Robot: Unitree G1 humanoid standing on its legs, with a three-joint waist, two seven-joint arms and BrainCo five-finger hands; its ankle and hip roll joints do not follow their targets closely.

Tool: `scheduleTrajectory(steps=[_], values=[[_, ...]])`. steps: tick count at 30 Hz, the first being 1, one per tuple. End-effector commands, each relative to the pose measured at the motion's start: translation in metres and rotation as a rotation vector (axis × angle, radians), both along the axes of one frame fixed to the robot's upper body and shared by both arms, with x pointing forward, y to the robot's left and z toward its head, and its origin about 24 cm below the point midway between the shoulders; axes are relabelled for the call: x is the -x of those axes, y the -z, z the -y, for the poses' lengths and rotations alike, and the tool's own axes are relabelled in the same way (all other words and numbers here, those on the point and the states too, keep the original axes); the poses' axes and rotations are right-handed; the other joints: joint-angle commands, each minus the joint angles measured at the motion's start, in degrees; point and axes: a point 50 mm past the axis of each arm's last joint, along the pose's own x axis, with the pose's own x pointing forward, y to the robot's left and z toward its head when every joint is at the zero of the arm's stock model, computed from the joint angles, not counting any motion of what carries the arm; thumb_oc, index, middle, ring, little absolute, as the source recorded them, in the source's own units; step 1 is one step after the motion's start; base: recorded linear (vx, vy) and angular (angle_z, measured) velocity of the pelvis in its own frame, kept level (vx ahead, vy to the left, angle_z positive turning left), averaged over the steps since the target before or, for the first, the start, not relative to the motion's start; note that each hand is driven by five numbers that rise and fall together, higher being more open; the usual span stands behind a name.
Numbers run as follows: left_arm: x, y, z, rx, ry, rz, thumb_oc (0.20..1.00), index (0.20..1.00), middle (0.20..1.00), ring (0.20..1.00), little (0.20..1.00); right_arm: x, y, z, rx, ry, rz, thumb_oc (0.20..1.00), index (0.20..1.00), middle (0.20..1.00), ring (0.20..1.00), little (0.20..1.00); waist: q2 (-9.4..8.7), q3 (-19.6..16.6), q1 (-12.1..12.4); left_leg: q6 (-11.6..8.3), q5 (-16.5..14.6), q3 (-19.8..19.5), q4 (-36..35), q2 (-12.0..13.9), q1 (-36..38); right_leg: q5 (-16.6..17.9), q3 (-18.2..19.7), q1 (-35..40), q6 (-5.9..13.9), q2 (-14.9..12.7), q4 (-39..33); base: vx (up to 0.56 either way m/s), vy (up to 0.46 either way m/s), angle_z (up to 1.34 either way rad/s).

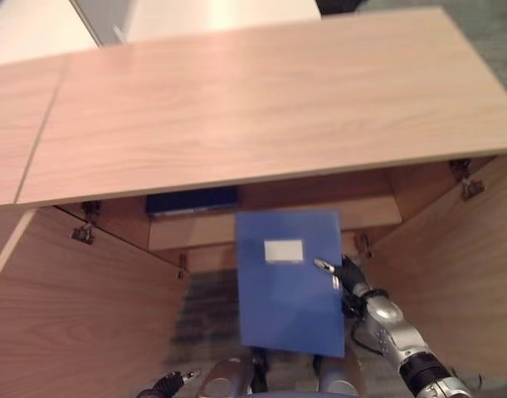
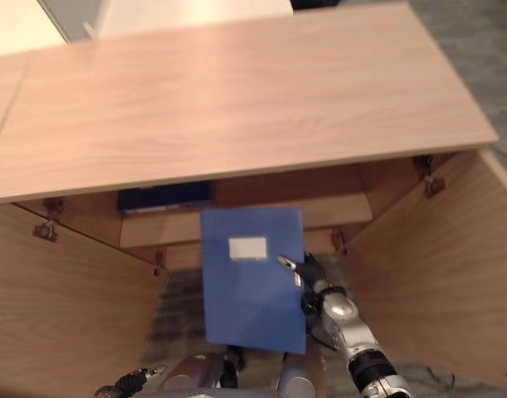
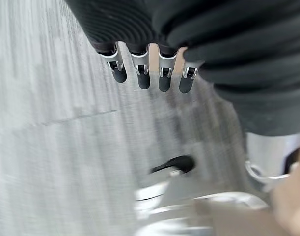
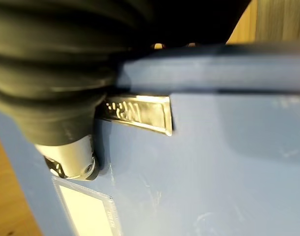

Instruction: Put the empty folder in the office cabinet

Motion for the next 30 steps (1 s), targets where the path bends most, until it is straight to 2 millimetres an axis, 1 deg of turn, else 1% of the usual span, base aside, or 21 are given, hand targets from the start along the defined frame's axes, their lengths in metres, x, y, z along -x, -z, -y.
scheduleTrajectory(steps=[1,2,3,4,9,10,12,13,14,15,16,18,19,20,21,22,24,26,27,28,30], values=[[0.0,0.0,0.001,-0.012,-0.028,0.019,1.0,1.0,1.0,1.0,1.0,-0.017,-0.043,-0.004,-0.201,0.074,0.186,0.2,0.2,0.2,0.2,0.2,-1.35,2.2,-0.3,-3.0,-7.0,-3.5,11.8,2.7,-6.1,7.3,0.4,5.0,-0.31,2.4,-7.8,-0.04,-0.12,0.07],[-0.009,-0.002,0.002,-0.02,-0.024,0.049,1.0,1.0,1.0,1.0,1.0,-0.022,-0.055,-0.007,-0.256,0.08,0.225,0.2,0.2,0.2,0.2,0.2,-1.42,2.6,-0.1,-3.12,-7.4,-4.0,13.4,2.8,-8.5,7.1,0.5,3.0,-0.66,2.7,-6.8,-0.05,-0.07,0.25],[-0.009,-0.002,0.002,-0.02,-0.024,0.049,1.0,1.0,1.0,1.0,1.0,-0.022,-0.055,-0.007,-0.257,0.08,0.225,0.2,0.2,0.2,0.2,0.2,-1.4,2.5,-0.1,-3.12,-7.4,-4.0,13.5,2.9,-8.7,7.0,0.5,2.8,-0.68,2.7,-6.7,-0.04,-0.099,0.27],[-0.018,-0.006,0.003,-0.023,-0.027,0.092,1.0,1.0,1.0,1.0,1.0,-0.028,-0.072,-0.009,-0.345,0.099,0.281,0.2,0.2,0.2,0.2,0.2,-1.24,2.9,0.2,-3.06,-8.0,-5.3,16.3,3.5,-11.6,6.4,0.5,-0.4,-1.3,2.9,-2.8,0.01,-0.114,0.32],[-0.037,-0.017,0.004,-0.015,-0.01,0.205,1.0,1.0,1.0,1.0,1.0,-0.041,-0.112,-0.004,-0.556,0.159,0.415,0.2,0.2,0.2,0.2,0.2,-0.53,1.8,0.5,-3.36,-10.1,-7.5,22.6,4.1,-19.3,2.9,0.0,-7.2,-1.97,1.9,5.0,0.02,-0.112,0.26],[-0.047,-0.025,0.001,-0.024,-0.011,0.272,1.0,1.0,1.0,1.0,1.0,-0.05,-0.139,0.003,-0.638,0.199,0.51,0.2,0.2,0.2,0.2,0.2,-0.12,1.8,1.0,-3.38,-11.1,-8.1,25.7,4.4,-22.4,1.1,-0.2,-10.2,-2.34,1.5,9.1,0.01,-0.102,0.27],[-0.053,-0.032,-0.001,-0.021,-0.006,0.319,1.0,1.0,1.0,1.0,1.0,-0.055,-0.159,0.008,-0.723,0.24,0.578,0.2,0.2,0.2,0.2,0.2,0.24,1.6,1.5,-3.47,-12.4,-8.5,29.1,4.7,-25.5,-0.9,0.0,-13.1,-2.71,0.9,13.0,0.02,-0.083,0.3],[-0.058,-0.038,-0.006,-0.035,-0.021,0.357,1.0,1.0,1.0,1.0,1.0,-0.063,-0.178,0.015,-0.824,0.324,0.632,0.2,0.2,0.2,0.2,0.2,0.8,1.6,1.9,-3.44,-13.8,-8.9,32.7,4.9,-28.2,-2.8,0.3,-15.8,-3.21,0.6,17.1,0.05,-0.057,0.29],[-0.063,-0.041,-0.007,-0.038,-0.03,0.377,1.0,1.0,1.0,1.0,1.0,-0.068,-0.19,0.018,-0.868,0.358,0.658,0.2,0.2,0.2,0.2,0.2,0.96,1.5,2.2,-3.49,-14.6,-9.0,34.5,5.0,-29.7,-4.1,0.5,-17.3,-3.42,0.5,19.3,0.06,-0.057,0.17],[-0.066,-0.044,-0.009,-0.046,-0.036,0.396,1.0,1.0,1.0,1.0,1.0,-0.072,-0.201,0.022,-0.923,0.398,0.68,0.2,0.2,0.2,0.2,0.2,1.12,1.5,2.5,-3.52,-15.3,-9.2,35.9,5.2,-30.7,-5.2,0.4,-18.3,-3.63,0.4,20.7,0.04,-0.028,0.12],[-0.067,-0.045,-0.009,-0.047,-0.036,0.399,1.0,1.0,1.0,1.0,1.0,-0.073,-0.202,0.022,-0.925,0.398,0.683,0.2,0.2,0.2,0.2,0.2,1.06,1.5,2.6,-3.53,-15.5,-9.2,36.3,5.3,-31.1,-5.4,0.5,-18.6,-3.66,0.3,21.1,0.02,-0.035,0.11],[-0.074,-0.051,-0.01,-0.066,-0.034,0.44,1.0,1.0,1.0,1.0,1.0,-0.081,-0.215,0.03,-1.015,0.471,0.695,0.2,0.2,0.2,0.2,0.2,1.22,1.6,3.2,-3.65,-16.8,-9.6,39.8,5.2,-33.8,-7.4,0.6,-21.2,-4.05,0.0,25.1,0.03,-0.052,0.12],[-0.081,-0.057,-0.015,-0.1,-0.07,0.473,1.0,1.0,1.0,1.0,1.0,-0.092,-0.232,0.046,-1.098,0.567,0.701,0.2,0.2,0.2,0.2,0.2,1.19,1.2,4.1,-3.71,-18.1,-10.2,43.3,5.2,-36.7,-9.4,0.9,-23.9,-4.39,-0.5,29.0,0.05,-0.081,0.11],[-0.084,-0.059,-0.015,-0.102,-0.087,0.487,1.0,1.0,1.0,1.0,1.0,-0.095,-0.238,0.051,-1.131,0.604,0.701,0.2,0.2,0.2,0.2,0.2,1.25,1.0,4.5,-3.72,-18.5,-10.4,44.6,5.3,-37.7,-10.2,1.1,-24.6,-4.71,-0.8,30.4,0.06,-0.11,0.17],[-0.087,-0.062,-0.014,-0.102,-0.107,0.51,1.0,1.0,1.0,1.0,1.0,-0.098,-0.253,0.064,-1.181,0.658,0.72,0.2,0.2,0.2,0.2,0.2,1.29,0.8,5.2,-3.59,-19.7,-10.9,47.6,5.3,-40.0,-12.2,1.5,-26.7,-5.45,-1.3,33.3,0.04,-0.066,0.16],[-0.088,-0.063,-0.014,-0.103,-0.107,0.512,1.0,1.0,1.0,1.0,1.0,-0.098,-0.254,0.064,-1.183,0.658,0.722,0.2,0.2,0.2,0.2,0.2,1.26,0.8,5.3,-3.6,-19.9,-10.9,47.9,5.3,-40.3,-12.5,1.6,-27.0,-5.5,-1.3,33.7,0.04,-0.062,0.17],[-0.084,-0.061,-0.014,-0.108,-0.122,0.504,1.0,1.0,1.0,1.0,1.0,-0.102,-0.262,0.076,-1.189,0.725,0.714,0.2,0.2,0.2,0.2,0.2,1.43,0.8,6.1,-3.28,-21.3,-11.5,50.7,5.4,-41.9,-14.4,2.3,-28.7,-6.45,-1.9,37.1,0.02,-0.026,0.13],[-0.081,-0.059,-0.015,-0.117,-0.131,0.487,1.0,1.0,1.0,1.0,1.0,-0.105,-0.263,0.08,-1.199,0.767,0.692,0.2,0.2,0.2,0.2,0.2,1.45,0.7,6.3,-3.17,-22.0,-11.6,52.1,5.5,-42.6,-15.3,2.6,-29.4,-6.78,-2.1,38.4,0.03,-0.013,0.11],[-0.077,-0.054,-0.016,-0.138,-0.144,0.459,1.0,1.0,1.0,1.0,1.0,-0.109,-0.261,0.083,-1.197,0.839,0.636,0.2,0.2,0.2,0.2,0.2,1.39,0.7,6.8,-2.8,-23.3,-12.2,54.7,5.8,-43.5,-16.6,3.1,-30.5,-7.6,-2.5,40.9,0.03,-0.016,0.05],[-0.077,-0.055,-0.016,-0.139,-0.145,0.46,1.0,1.0,1.0,1.0,1.0,-0.109,-0.262,0.083,-1.196,0.84,0.637,0.2,0.2,0.2,0.2,0.2,1.4,0.7,6.8,-2.81,-23.5,-12.2,55.1,5.8,-43.8,-16.9,3.2,-30.7,-7.63,-2.5,41.3,0.05,-0.032,0.01],[-0.067,-0.047,-0.022,-0.196,-0.163,0.4,1.0,1.0,1.0,1.0,1.0,-0.116,-0.256,0.088,-1.21,0.949,0.532,0.2,0.2,0.2,0.2,0.2,1.6,0.6,7.4,-2.43,-25.2,-13.2,58.2,6.0,-45.2,-18.9,3.7,-32.2,-8.31,-2.6,44.6,0.03,-0.031,-0.02]])
